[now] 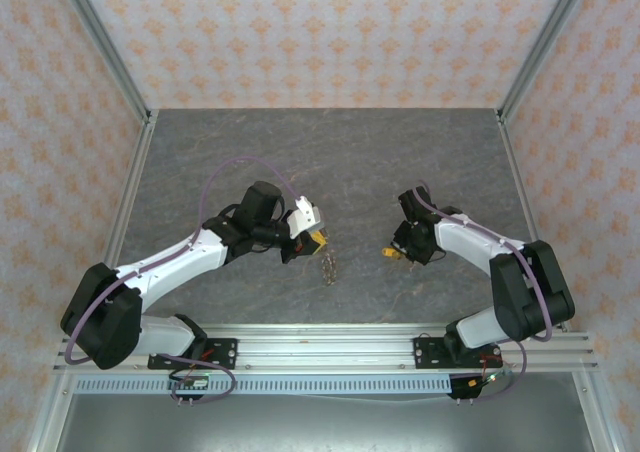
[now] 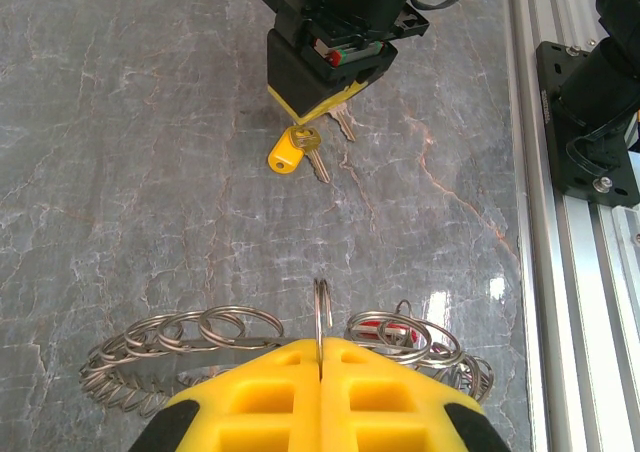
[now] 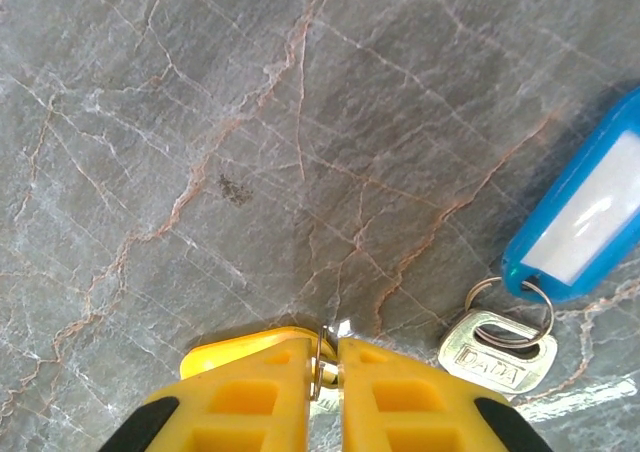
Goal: Put the keys on the keyring
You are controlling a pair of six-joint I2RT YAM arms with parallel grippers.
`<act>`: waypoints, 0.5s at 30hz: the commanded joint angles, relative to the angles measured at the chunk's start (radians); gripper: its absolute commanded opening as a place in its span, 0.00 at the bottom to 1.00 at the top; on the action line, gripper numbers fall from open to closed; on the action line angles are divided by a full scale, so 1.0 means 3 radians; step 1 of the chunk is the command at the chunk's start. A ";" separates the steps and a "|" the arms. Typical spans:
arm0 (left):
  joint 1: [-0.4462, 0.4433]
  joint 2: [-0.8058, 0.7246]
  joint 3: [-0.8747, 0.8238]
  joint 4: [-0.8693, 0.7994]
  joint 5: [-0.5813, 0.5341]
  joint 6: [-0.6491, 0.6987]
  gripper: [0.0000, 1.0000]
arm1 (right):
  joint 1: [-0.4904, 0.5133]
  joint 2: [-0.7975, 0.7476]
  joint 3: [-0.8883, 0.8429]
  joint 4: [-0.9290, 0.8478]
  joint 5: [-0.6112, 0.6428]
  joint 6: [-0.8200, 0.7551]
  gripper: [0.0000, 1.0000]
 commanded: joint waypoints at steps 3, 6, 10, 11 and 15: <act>-0.0012 -0.0006 0.0117 0.0007 0.0033 0.0077 0.00 | 0.0021 0.0041 0.0085 -0.0135 0.0030 -0.0038 0.15; -0.0012 0.0000 0.0115 0.0014 0.0038 0.0077 0.00 | 0.0030 0.0026 0.0079 -0.0118 0.0028 -0.0033 0.13; -0.0012 0.0008 0.0117 0.0012 0.0041 0.0082 0.00 | 0.0034 0.0004 0.0084 -0.0133 0.0045 -0.0032 0.12; -0.0012 0.0011 0.0120 0.0006 0.0046 0.0082 0.00 | 0.0034 -0.0001 0.0089 -0.0133 0.0045 -0.0031 0.13; -0.0012 0.0018 0.0123 0.0005 0.0043 0.0082 0.00 | 0.0035 -0.0012 0.0100 -0.0149 0.0035 -0.0028 0.14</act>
